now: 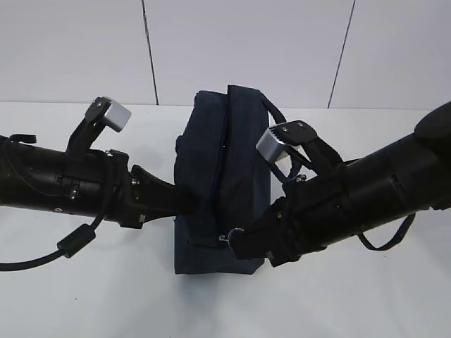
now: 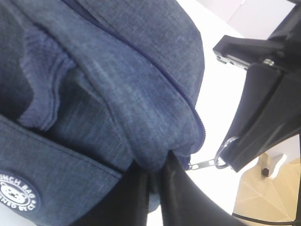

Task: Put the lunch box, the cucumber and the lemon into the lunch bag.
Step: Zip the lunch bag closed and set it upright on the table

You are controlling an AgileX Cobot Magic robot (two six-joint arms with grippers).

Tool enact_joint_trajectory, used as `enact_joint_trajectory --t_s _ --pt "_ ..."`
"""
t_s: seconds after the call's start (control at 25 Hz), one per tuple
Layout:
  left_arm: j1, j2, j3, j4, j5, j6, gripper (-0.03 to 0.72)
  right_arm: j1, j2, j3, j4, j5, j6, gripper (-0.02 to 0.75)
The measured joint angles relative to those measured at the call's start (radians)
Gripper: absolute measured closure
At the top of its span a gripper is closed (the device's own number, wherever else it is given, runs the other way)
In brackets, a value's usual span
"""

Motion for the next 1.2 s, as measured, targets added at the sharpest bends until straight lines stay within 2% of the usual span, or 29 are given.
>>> enact_joint_trajectory --t_s 0.32,1.08,1.2 --pt "0.000 0.000 0.000 -0.004 -0.002 0.000 0.676 0.000 -0.017 0.000 0.095 0.002 -0.069 0.717" --pt "0.000 0.000 0.000 -0.045 -0.015 0.000 0.676 0.000 -0.021 -0.050 0.096 0.025 -0.078 0.717" --pt "0.000 0.000 0.000 -0.045 -0.013 0.000 0.647 0.000 -0.021 -0.050 0.096 0.025 -0.078 0.717"
